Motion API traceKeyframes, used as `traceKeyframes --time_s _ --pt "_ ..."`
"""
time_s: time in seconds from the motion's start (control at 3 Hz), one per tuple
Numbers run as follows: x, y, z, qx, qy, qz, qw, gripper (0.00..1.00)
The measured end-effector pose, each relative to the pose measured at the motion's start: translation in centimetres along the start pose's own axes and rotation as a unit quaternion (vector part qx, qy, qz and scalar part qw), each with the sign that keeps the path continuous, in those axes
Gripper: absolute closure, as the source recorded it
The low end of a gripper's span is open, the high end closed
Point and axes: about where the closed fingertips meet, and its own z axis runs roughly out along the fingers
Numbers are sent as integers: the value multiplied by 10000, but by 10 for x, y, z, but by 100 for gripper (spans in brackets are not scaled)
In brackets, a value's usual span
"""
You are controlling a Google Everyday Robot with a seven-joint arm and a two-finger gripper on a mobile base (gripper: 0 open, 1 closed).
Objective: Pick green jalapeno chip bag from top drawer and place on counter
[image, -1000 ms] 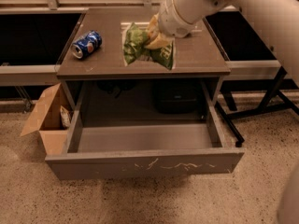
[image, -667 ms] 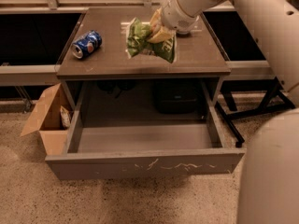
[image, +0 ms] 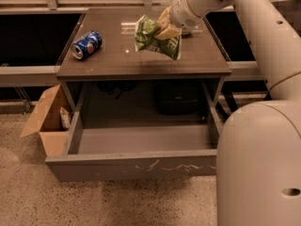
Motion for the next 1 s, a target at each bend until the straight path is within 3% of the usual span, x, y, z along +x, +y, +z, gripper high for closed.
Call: traceKeyframes --time_s 0.33,0.67,1.0 --pt "23 -3 3 67 -84 276 9996 15" --pt "43 0 -4 206 -245 509 9982 0" --pt "47 8 -34 563 -593 552 9951 0"
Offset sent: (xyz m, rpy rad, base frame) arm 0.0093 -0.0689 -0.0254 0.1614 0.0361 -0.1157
